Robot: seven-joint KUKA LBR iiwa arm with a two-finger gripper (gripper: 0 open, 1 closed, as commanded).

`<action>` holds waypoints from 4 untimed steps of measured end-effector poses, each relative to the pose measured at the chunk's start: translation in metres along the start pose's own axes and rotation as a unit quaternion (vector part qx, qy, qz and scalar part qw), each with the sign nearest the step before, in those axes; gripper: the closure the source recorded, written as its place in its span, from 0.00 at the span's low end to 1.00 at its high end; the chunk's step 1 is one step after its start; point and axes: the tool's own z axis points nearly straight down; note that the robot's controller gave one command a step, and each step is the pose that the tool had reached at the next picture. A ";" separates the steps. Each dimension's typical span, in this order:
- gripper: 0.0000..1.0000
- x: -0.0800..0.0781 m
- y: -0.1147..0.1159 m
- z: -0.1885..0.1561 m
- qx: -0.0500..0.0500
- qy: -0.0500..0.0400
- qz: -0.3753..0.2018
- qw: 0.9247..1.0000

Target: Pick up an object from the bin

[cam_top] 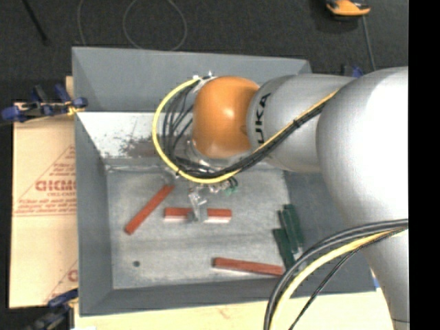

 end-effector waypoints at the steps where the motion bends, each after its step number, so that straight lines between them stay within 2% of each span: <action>1: 0.00 -0.021 0.063 -0.007 -0.003 0.001 -0.023 1.000; 2: 1.00 -0.020 0.059 -0.007 -0.002 0.001 -0.019 1.000; 3: 0.00 -0.019 0.059 -0.006 -0.002 0.002 -0.019 1.000; 4: 1.00 -0.019 0.059 -0.006 -0.002 0.003 -0.017 1.000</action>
Offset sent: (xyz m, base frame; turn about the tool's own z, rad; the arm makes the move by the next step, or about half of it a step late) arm -0.0092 0.0618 0.0049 -0.0404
